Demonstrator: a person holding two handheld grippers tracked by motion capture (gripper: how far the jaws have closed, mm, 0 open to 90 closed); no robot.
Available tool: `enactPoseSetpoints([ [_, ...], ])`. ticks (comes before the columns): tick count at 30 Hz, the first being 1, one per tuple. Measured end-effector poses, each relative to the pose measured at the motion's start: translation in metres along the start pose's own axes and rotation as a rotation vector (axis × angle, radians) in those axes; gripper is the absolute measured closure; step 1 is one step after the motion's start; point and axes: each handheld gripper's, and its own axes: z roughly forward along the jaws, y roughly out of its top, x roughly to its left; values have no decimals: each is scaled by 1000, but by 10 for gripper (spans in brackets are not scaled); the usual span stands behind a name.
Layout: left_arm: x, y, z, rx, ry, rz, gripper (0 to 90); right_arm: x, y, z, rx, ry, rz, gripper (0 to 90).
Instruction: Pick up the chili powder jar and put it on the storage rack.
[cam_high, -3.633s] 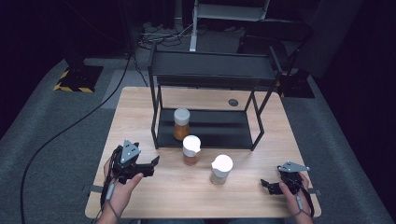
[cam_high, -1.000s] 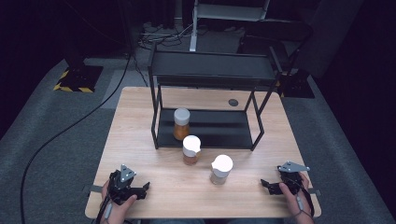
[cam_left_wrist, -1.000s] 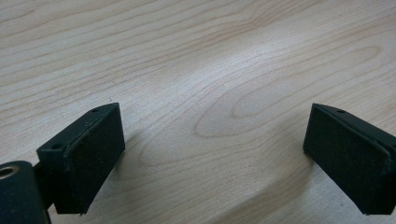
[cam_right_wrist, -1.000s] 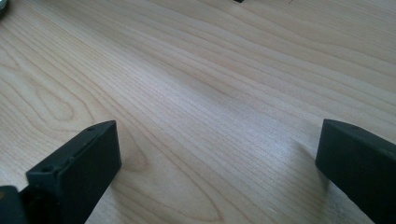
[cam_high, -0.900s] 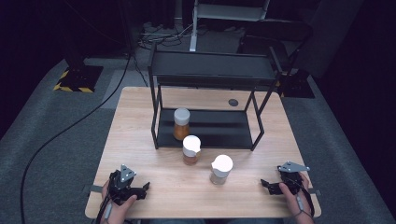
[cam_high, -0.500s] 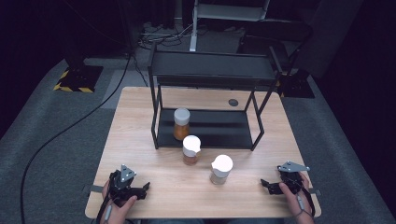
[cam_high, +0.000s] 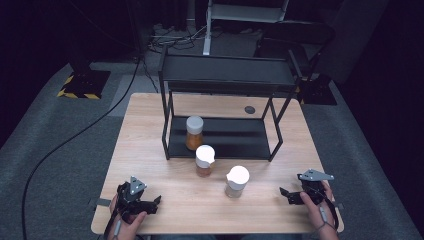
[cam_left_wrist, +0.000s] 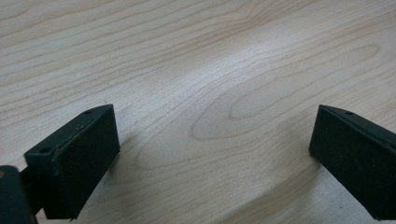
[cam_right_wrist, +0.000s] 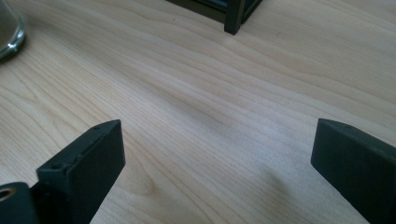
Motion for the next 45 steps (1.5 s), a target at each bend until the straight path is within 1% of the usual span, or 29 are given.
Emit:
enactPoseSetpoints([
  [9, 0, 0, 0, 0, 1, -2, 6, 1, 11, -4, -15, 3, -7, 28],
  [20, 0, 0, 0, -1, 0, 0, 6, 5, 25, -16, -33, 16, -8, 34],
  [22, 0, 0, 0, 0, 0, -1, 6, 8, 29, -17, -34, -1, -20, 41],
  [26, 0, 0, 0, -1, 0, 0, 5, 11, 36, -20, -44, -15, -19, 49],
  [31, 0, 0, 0, 2, -1, 1, 2, 15, 46, -26, -58, -17, -12, 49],
  [36, 0, 0, 0, 1, -1, 1, 2, 18, 58, -32, -64, -35, -10, 56],
  [41, 0, 0, 1, 1, -1, 1, 2, 20, 63, -34, -66, -42, -16, 57],
  [45, 0, 0, 1, 1, -1, 1, 2, 23, 69, -35, -71, -43, -11, 57],
])
